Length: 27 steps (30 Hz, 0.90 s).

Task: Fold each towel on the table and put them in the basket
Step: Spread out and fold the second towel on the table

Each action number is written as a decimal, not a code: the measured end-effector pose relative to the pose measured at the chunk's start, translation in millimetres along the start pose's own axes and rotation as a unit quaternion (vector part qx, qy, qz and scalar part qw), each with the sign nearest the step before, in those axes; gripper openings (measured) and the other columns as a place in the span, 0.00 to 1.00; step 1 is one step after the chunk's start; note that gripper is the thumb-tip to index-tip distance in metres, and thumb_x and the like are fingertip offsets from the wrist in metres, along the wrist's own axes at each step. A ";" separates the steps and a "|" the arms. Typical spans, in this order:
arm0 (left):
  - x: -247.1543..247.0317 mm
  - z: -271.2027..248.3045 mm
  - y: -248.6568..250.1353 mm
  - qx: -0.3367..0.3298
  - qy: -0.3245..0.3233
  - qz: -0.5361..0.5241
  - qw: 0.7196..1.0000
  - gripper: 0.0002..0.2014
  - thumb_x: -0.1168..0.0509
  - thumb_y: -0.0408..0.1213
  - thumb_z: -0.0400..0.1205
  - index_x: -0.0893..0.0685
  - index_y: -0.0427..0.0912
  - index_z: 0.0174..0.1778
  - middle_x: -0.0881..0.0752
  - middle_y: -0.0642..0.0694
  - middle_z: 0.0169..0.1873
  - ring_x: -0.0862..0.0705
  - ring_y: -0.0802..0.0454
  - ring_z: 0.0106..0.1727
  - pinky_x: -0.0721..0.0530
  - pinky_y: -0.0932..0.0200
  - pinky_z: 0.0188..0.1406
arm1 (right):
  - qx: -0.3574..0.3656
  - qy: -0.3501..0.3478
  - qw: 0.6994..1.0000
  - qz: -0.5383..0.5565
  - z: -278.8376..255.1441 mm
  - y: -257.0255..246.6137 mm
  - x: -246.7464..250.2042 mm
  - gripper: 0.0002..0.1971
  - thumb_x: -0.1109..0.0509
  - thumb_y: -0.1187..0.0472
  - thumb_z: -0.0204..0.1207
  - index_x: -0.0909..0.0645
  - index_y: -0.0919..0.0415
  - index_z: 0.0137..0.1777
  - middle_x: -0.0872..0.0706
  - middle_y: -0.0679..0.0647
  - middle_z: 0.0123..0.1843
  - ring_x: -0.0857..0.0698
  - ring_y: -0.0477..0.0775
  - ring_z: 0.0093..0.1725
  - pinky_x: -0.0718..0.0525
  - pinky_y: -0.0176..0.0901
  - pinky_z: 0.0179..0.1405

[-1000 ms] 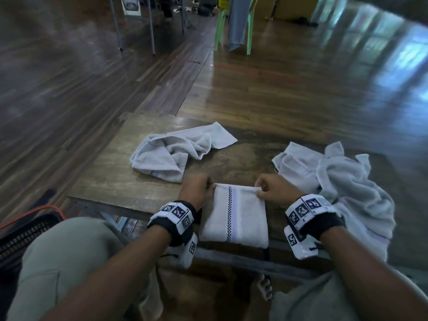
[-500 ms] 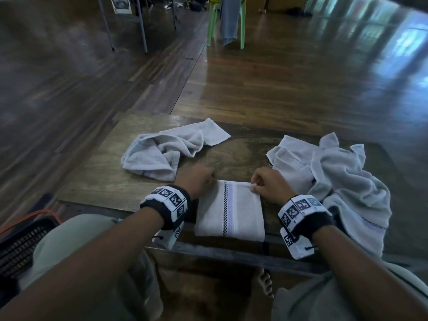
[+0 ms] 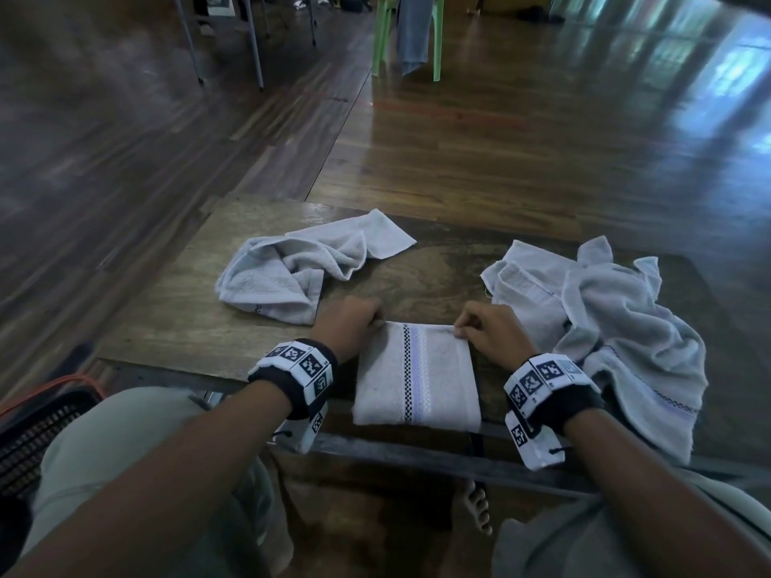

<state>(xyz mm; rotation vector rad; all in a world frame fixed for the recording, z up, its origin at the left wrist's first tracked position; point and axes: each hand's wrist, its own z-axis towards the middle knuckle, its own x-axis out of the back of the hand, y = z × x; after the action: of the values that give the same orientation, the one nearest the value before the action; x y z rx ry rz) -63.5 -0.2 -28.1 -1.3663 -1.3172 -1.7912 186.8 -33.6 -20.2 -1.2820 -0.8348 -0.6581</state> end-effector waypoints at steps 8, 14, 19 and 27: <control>-4.9 -5.0 2.1 0.034 0.003 -0.028 0.999 0.06 0.41 0.40 0.82 0.22 0.43 0.47 0.15 0.42 0.45 0.18 0.43 0.45 0.18 0.45 0.47 | -0.001 0.037 0.998 -0.048 -1.6 -3.0 -9.0 0.03 0.28 0.63 0.73 0.18 0.54 0.41 0.13 0.46 0.38 0.16 0.46 0.39 0.17 0.45 0.42; -7.0 -12.2 5.9 0.042 0.070 -0.002 0.997 0.06 0.39 0.38 0.80 0.18 0.43 0.43 0.12 0.44 0.40 0.16 0.43 0.43 0.19 0.48 0.47 | 0.046 0.089 0.954 -0.283 -18.8 -23.7 -18.8 0.06 0.29 0.64 0.71 0.11 0.58 0.45 0.14 0.54 0.49 0.17 0.58 0.49 0.21 0.50 0.46; -2.8 -29.1 27.3 -0.006 0.151 -0.038 0.988 0.09 0.40 0.37 0.81 0.18 0.51 0.37 0.15 0.56 0.33 0.19 0.56 0.37 0.21 0.47 0.56 | -0.020 -0.014 0.954 -0.300 -39.8 -39.1 -28.1 0.24 0.53 0.49 0.80 0.25 0.56 0.68 0.23 0.51 0.70 0.26 0.57 0.66 0.30 0.56 0.62; -37.5 -62.9 55.0 0.025 -0.045 0.042 0.998 0.27 0.61 0.51 0.86 0.47 0.50 0.83 0.48 0.52 0.83 0.51 0.54 0.83 0.49 0.41 0.79 | -0.103 -0.083 0.965 -0.227 -53.4 -41.4 -36.0 0.25 0.59 0.46 0.84 0.49 0.45 0.82 0.51 0.48 0.85 0.49 0.57 0.83 0.51 0.62 0.78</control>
<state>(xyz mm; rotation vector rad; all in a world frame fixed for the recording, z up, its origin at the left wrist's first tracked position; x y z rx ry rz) -30.1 -84.1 -42.9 -1.4675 -1.3211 -1.6475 142.0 -94.6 -31.5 -1.3545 -1.2432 -1.0320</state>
